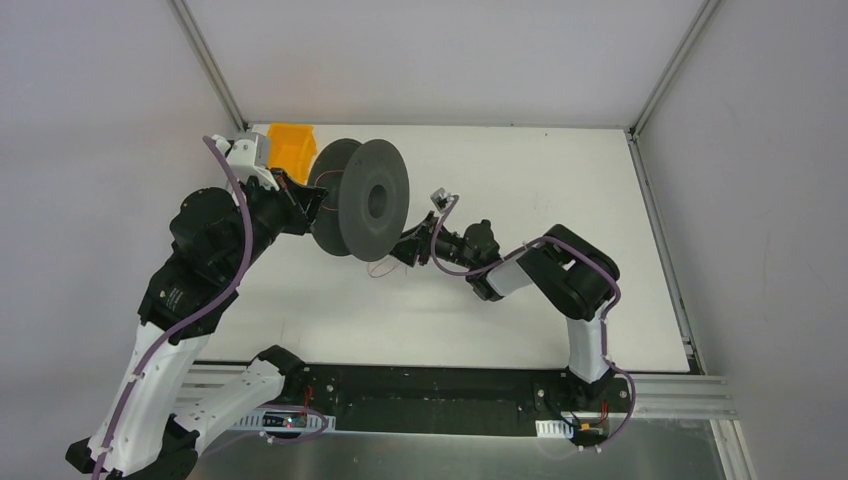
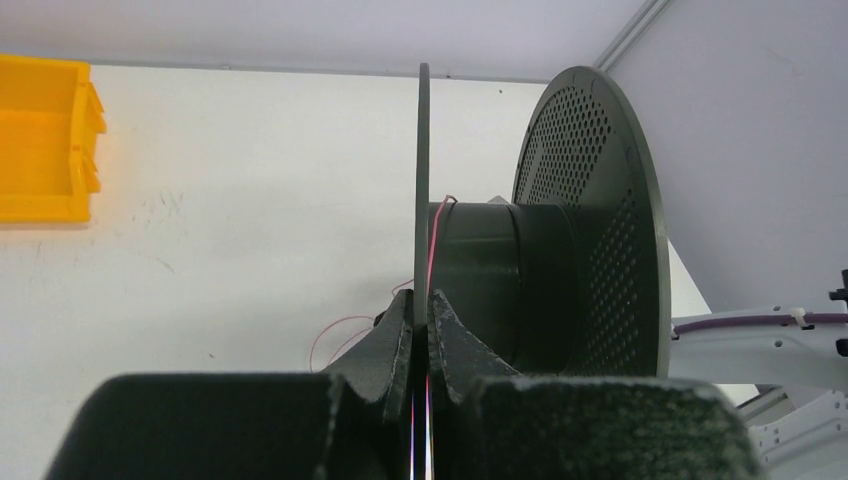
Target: Wrap the cables
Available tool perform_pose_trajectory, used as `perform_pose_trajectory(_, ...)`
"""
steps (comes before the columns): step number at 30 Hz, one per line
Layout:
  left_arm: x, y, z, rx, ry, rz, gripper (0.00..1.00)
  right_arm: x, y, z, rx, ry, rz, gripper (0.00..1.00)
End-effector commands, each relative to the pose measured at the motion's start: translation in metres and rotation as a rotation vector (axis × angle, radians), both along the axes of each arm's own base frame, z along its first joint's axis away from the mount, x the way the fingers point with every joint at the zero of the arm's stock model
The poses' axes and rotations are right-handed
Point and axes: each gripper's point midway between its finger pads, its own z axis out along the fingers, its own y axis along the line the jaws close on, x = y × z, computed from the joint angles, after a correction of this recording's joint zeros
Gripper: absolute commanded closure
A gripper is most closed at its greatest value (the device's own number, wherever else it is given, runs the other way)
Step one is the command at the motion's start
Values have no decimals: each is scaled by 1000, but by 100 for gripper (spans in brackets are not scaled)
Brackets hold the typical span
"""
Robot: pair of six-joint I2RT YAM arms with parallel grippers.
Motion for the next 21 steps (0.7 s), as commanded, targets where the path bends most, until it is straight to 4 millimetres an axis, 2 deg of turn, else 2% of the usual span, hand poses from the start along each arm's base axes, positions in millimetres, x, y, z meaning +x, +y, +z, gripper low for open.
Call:
perform_pose_trajectory(1, -2, 5, 53, -114, -137, 24, 100, 4, 13, 9, 72, 29, 6, 56)
perform_pose_trajectory(4, 3, 9, 58, -107, -146, 60, 100, 5, 18, -15, 41, 110, -23, 64)
perform_pose_trajectory(7, 6, 9, 67, -108, -157, 67, 100, 9, 18, -31, 21, 201, -61, 74)
perform_pose_trajectory(9, 10, 9, 71, -102, -164, 70, 100, 11, 14, -37, 17, 231, -90, 84)
perform_pose_trajectory(11, 15, 9, 69, -73, -164, 84, 100, 10, 7, -38, 13, 244, -115, 100)
perform_pose_trajectory(13, 24, 14, 57, -39, -146, 126, 100, 4, -3, -36, -4, 247, -131, 100)
perform_pose_trajectory(15, 30, 21, 48, -14, -133, 174, 100, -7, -12, -38, -57, 236, -142, 100)
perform_pose_trajectory(17, 36, 24, 41, 11, -128, 199, 100, -25, -20, -51, -172, 223, -156, 100)
perform_pose_trajectory(18, 39, 26, 38, 27, -128, 215, 100, -35, -22, -44, -211, 179, -153, 100)
perform_pose_trajectory(21, 50, 32, 27, 72, -113, 267, 100, -75, -21, -41, -361, 37, -103, 100)
